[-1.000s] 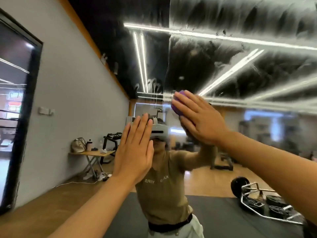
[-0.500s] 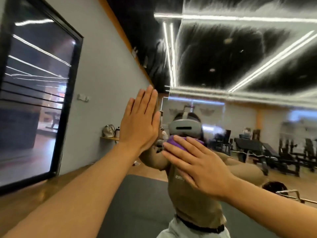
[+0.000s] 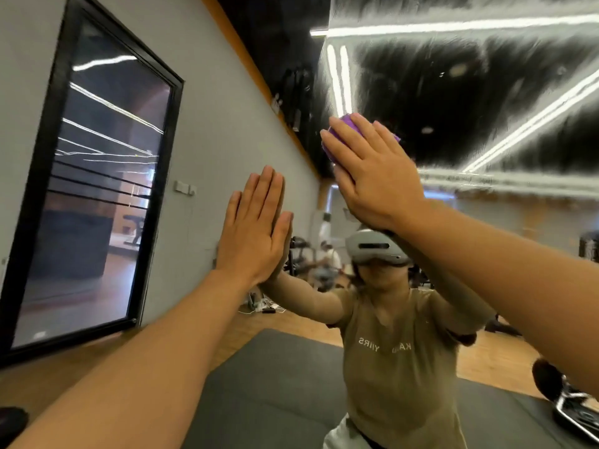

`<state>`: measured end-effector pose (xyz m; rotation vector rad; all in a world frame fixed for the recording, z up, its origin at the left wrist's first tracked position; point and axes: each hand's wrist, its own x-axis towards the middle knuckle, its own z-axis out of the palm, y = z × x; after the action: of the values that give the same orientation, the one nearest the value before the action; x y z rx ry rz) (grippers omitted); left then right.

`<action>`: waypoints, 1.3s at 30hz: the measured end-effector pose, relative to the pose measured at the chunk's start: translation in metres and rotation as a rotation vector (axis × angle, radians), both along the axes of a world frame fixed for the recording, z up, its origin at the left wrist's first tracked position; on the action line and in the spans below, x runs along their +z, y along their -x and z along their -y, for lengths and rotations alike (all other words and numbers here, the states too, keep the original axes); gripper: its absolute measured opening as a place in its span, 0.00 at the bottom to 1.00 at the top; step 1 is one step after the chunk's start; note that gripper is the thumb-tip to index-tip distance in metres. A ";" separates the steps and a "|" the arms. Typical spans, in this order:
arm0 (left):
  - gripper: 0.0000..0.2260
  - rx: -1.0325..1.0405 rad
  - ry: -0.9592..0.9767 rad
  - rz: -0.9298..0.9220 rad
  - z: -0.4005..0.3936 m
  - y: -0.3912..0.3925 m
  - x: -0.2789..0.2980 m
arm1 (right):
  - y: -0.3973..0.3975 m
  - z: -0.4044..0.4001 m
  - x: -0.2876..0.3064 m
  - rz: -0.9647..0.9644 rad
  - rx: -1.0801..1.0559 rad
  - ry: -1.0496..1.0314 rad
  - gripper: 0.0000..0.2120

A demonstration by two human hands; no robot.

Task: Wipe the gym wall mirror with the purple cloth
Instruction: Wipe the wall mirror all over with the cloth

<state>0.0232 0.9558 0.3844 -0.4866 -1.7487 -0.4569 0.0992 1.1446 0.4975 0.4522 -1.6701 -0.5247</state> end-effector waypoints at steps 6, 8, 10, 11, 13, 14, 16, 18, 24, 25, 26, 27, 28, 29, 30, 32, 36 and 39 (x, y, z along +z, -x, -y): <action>0.27 -0.050 0.011 -0.024 0.004 0.003 -0.001 | 0.002 -0.005 -0.112 0.118 -0.049 -0.266 0.26; 0.27 -0.042 0.009 -0.031 0.004 0.002 0.000 | -0.002 -0.013 -0.150 0.161 -0.094 -0.354 0.27; 0.27 -0.030 0.005 -0.018 0.003 -0.001 0.001 | -0.005 -0.019 -0.165 0.194 -0.105 -0.407 0.28; 0.27 -0.017 0.004 -0.004 0.003 -0.003 0.001 | -0.006 -0.021 -0.163 0.215 -0.106 -0.441 0.28; 0.26 -0.005 0.002 0.043 0.002 -0.008 0.001 | -0.010 -0.027 -0.150 0.267 -0.105 -0.529 0.26; 0.26 -0.010 -0.003 0.067 0.002 -0.012 0.001 | -0.012 -0.031 -0.139 0.286 -0.101 -0.565 0.25; 0.26 -0.042 -0.001 0.096 0.002 -0.019 0.000 | -0.018 -0.037 -0.106 0.287 -0.090 -0.561 0.25; 0.26 -0.083 0.044 0.079 0.000 -0.024 -0.004 | -0.023 -0.046 -0.061 0.218 -0.080 -0.454 0.24; 0.27 -0.116 -0.007 0.069 -0.021 -0.030 -0.022 | -0.033 -0.062 -0.009 -0.004 -0.022 -0.020 0.24; 0.27 -0.122 -0.033 0.076 -0.026 -0.031 -0.022 | -0.031 -0.058 -0.020 -0.029 -0.005 0.015 0.24; 0.27 -0.129 -0.054 0.080 -0.030 -0.033 -0.023 | -0.030 -0.055 -0.036 -0.030 0.005 0.029 0.24; 0.27 -0.137 -0.070 0.078 -0.034 -0.034 -0.023 | -0.030 -0.053 -0.052 -0.009 0.001 0.015 0.24; 0.27 -0.144 -0.080 0.072 -0.037 -0.035 -0.024 | -0.032 -0.054 -0.069 0.023 -0.014 -0.023 0.25; 0.27 -0.154 -0.084 0.060 -0.039 -0.035 -0.025 | -0.035 -0.057 -0.087 0.060 -0.038 -0.073 0.25; 0.27 -0.164 -0.079 0.048 -0.040 -0.035 -0.027 | -0.038 -0.061 -0.105 0.095 -0.063 -0.128 0.26; 0.27 -0.182 -0.060 0.025 -0.043 -0.035 -0.032 | -0.047 -0.072 -0.144 0.154 -0.111 -0.243 0.26; 0.27 -0.189 0.004 -0.003 -0.049 -0.037 -0.037 | -0.059 -0.095 -0.189 0.234 -0.186 -0.460 0.29; 0.27 -0.176 0.010 0.015 -0.054 -0.044 -0.036 | -0.064 -0.104 -0.170 0.284 -0.182 -0.573 0.27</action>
<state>0.0675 1.0095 0.3489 -0.6493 -1.7308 -0.5775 0.1628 1.2484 0.3275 0.8233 -1.8296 -1.1280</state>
